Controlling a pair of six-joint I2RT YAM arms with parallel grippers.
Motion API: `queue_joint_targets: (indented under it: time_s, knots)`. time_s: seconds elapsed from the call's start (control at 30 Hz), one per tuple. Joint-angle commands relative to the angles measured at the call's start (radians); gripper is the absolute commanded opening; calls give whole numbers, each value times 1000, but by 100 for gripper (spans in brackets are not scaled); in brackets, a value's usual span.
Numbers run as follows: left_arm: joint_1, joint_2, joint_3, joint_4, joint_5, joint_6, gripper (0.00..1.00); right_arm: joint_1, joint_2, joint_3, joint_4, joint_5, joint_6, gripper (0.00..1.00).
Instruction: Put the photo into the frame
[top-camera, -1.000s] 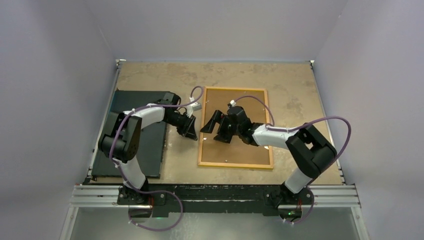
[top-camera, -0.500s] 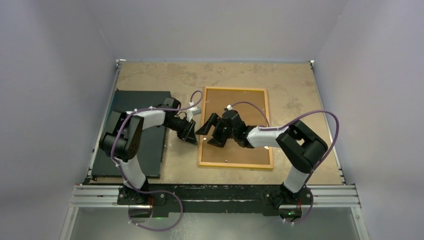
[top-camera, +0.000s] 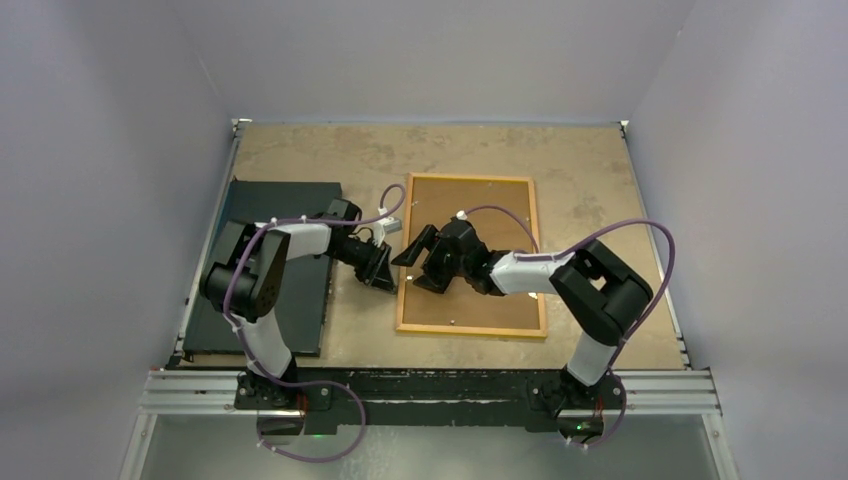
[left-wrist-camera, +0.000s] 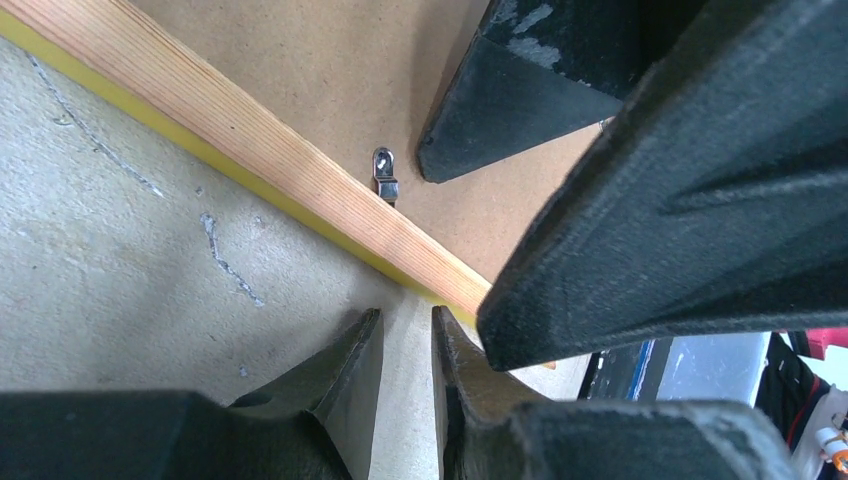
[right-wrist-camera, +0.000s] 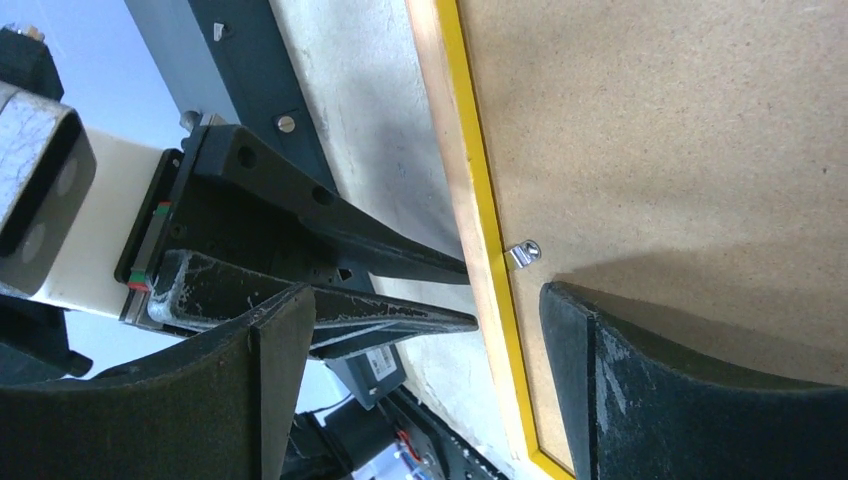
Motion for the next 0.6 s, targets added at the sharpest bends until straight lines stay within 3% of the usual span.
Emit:
queue_joint_targets:
  time_s: [0.0, 0.57]
  knots:
    - [-6, 1, -19, 69, 29, -26, 23, 8, 33, 19, -10, 31, 49, 85]
    - [-44, -14, -19, 71, -9, -30, 24, 20, 67, 49, 20, 37, 109, 72]
